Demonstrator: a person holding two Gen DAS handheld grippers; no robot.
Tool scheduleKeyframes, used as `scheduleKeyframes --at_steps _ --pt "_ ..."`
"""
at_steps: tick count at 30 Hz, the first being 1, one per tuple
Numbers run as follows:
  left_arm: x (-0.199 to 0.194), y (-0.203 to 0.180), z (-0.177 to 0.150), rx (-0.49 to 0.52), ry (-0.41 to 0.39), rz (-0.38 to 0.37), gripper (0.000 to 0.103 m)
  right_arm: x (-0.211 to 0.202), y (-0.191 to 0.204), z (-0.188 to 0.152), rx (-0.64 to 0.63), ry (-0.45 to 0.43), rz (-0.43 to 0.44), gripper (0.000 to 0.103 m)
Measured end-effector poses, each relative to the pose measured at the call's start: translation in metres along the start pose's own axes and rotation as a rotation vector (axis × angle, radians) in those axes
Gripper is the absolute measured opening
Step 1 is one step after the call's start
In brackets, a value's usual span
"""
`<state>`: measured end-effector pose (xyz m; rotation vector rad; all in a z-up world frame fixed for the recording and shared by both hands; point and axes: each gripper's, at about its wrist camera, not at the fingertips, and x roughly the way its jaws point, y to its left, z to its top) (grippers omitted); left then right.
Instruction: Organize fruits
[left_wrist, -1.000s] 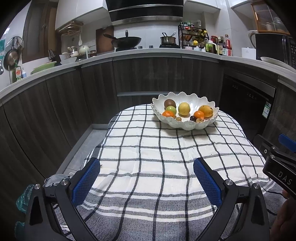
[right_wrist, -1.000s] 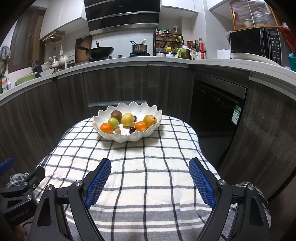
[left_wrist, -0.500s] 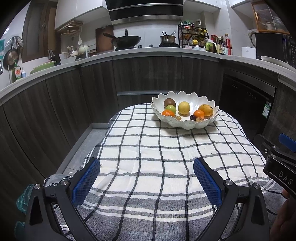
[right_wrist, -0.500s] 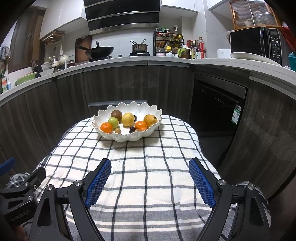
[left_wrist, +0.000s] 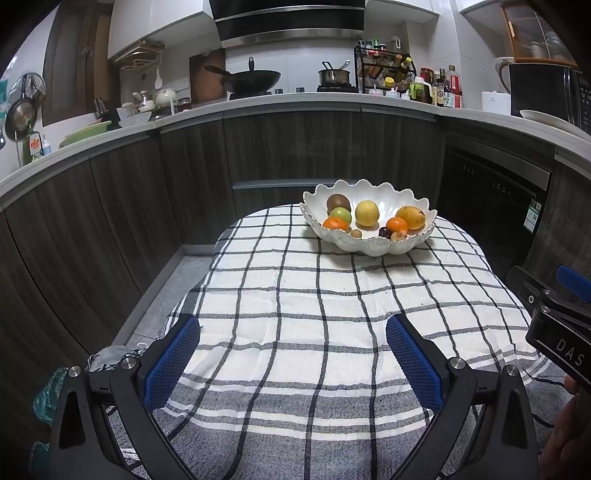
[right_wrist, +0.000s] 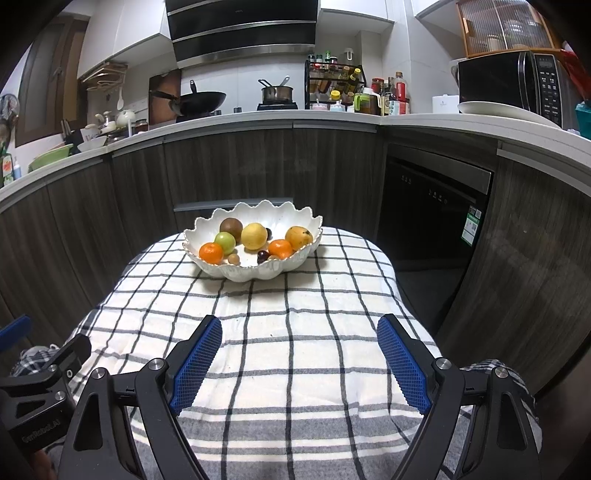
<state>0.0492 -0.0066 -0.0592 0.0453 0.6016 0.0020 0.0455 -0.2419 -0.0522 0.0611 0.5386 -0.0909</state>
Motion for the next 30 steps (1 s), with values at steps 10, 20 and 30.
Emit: scheduleKeyframes --at_steps 10,20,30 --pt "0.002 0.000 -0.002 0.000 0.004 0.002 0.103 0.000 0.000 0.000 0.001 -0.001 -0.001 0.087" --pt "0.008 -0.002 -0.004 -0.003 0.031 -0.008 0.103 0.001 0.001 -0.001 0.003 0.002 -0.003 0.087" --pt "0.009 -0.004 -0.004 0.005 0.024 0.024 0.103 0.004 0.003 -0.003 0.005 0.005 -0.011 0.087"
